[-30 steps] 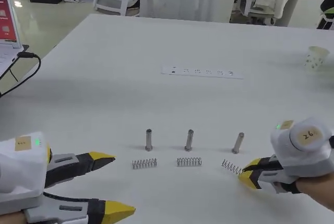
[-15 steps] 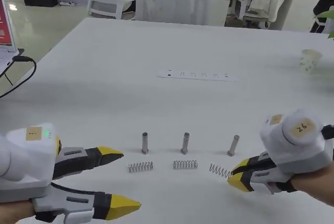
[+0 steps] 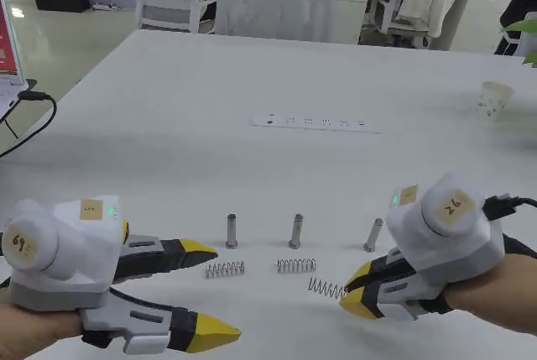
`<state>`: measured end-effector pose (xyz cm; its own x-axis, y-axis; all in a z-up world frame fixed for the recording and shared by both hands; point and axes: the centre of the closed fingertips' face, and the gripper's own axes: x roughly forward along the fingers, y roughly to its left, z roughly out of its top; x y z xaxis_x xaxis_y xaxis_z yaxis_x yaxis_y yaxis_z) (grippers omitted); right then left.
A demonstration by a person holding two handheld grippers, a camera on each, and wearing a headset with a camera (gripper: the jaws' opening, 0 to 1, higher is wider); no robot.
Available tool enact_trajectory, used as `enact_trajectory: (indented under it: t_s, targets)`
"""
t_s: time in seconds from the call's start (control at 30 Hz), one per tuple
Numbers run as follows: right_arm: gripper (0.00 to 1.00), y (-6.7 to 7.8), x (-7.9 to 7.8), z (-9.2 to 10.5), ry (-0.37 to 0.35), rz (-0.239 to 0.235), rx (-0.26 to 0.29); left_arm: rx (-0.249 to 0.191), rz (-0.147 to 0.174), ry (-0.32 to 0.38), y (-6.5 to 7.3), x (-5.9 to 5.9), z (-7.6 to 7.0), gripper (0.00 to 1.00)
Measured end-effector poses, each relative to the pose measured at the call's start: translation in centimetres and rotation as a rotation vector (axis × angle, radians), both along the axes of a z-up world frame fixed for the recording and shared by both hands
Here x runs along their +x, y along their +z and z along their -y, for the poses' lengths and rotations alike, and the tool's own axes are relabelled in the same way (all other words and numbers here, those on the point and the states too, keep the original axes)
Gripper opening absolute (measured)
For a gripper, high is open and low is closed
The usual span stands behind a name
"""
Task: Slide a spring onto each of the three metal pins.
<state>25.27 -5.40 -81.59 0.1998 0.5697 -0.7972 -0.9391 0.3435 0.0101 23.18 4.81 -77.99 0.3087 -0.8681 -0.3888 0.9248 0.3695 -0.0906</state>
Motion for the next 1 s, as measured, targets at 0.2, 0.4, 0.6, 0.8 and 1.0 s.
enact_trajectory:
  t_s: [0.2, 0.4, 0.6, 0.8, 1.0]
  targets:
    - [0.08, -0.2, -0.7, -0.8, 0.041, -0.014, -0.008, 0.016, -0.004, -0.043, -0.2, 0.2, 1.0, 0.53]
    - [0.08, -0.2, -1.3, -1.3, 0.077, -0.029, -0.015, 0.049, 0.003, -0.111, -0.7, 0.1, 2.6, 0.48]
    - [0.08, -0.1, -1.6, -1.9, 0.099, -0.037, -0.010, 0.074, -0.007, -0.148, -1.6, 0.2, 3.5, 0.44]
    - [0.08, -0.3, -2.0, -2.4, 0.120, -0.049, -0.010, 0.085, -0.012, -0.175, -2.1, 0.1, 4.3, 0.41]
    - [0.08, -0.6, -2.3, -3.0, 0.141, -0.055, -0.014, 0.089, -0.004, -0.193, -2.2, 0.2, 4.7, 0.36]
